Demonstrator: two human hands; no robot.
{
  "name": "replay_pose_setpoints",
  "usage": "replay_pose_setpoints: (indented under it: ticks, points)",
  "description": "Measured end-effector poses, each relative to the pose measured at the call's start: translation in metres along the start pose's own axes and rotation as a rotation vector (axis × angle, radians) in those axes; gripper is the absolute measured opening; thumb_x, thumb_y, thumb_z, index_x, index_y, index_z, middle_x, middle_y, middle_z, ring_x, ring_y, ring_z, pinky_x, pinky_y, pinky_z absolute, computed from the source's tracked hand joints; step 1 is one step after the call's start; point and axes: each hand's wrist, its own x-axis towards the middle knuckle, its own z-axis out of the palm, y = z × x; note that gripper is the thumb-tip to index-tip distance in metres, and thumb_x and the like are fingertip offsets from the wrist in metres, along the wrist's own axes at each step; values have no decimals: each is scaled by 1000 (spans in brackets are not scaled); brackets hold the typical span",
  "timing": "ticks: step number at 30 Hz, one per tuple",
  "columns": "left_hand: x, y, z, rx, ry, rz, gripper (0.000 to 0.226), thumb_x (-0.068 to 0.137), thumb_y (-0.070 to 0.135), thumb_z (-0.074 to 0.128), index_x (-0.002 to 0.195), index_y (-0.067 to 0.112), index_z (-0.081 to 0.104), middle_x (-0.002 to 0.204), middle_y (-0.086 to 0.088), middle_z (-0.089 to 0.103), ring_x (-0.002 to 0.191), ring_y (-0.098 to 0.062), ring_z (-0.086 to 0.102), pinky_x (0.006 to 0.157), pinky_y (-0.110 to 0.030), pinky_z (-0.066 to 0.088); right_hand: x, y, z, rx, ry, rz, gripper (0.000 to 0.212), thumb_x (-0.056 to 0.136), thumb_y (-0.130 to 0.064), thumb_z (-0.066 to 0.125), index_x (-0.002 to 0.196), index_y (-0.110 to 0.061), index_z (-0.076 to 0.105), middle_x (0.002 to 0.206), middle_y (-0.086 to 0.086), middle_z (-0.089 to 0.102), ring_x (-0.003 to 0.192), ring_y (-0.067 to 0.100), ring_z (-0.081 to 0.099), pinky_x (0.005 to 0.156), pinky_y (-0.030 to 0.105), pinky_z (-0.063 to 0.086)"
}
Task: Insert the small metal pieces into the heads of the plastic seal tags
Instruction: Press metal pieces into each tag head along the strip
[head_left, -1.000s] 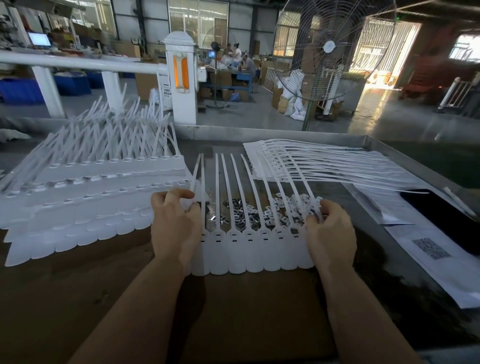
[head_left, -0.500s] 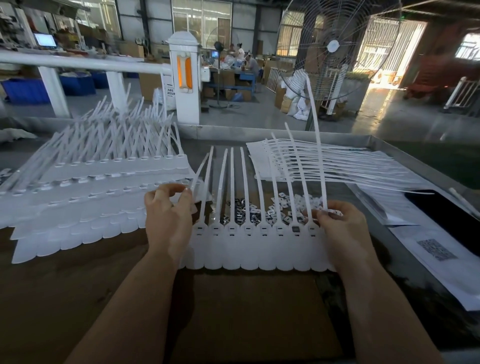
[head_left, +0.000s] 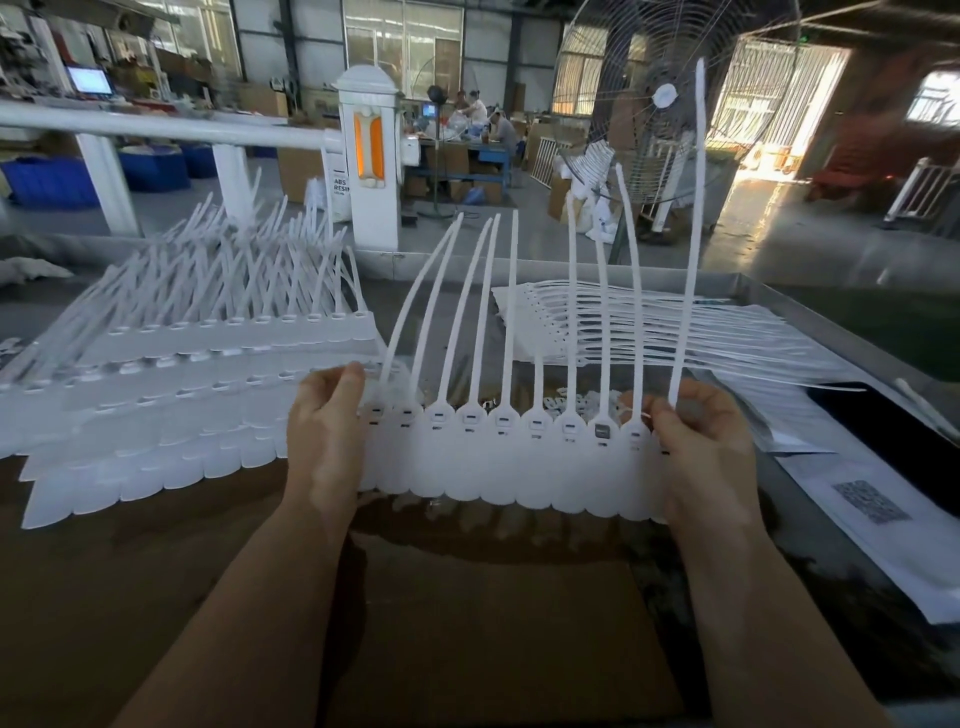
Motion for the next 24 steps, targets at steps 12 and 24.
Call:
replay_pose_setpoints:
  ticks: [12, 24]
  points:
    - [-8, 0, 7, -4, -64, -23, 32, 95, 52, 33, 103, 29, 54, 98, 5, 58, 87, -22, 62, 55, -31, 51, 1, -8, 10, 292, 155, 71, 26, 91, 0, 53, 84, -25, 48, 60, -9, 70, 56, 0, 66, 45, 9, 45]
    - [-12, -6, 13, 175, -148, 87, 34, 96, 45, 35, 106, 20, 55, 84, 8, 57, 66, -10, 57, 52, -20, 44, 5, -33, 24, 156, 238, -46, 19, 91, -11, 57, 107, -21, 49, 68, -17, 62, 56, -15, 58, 59, 8, 46]
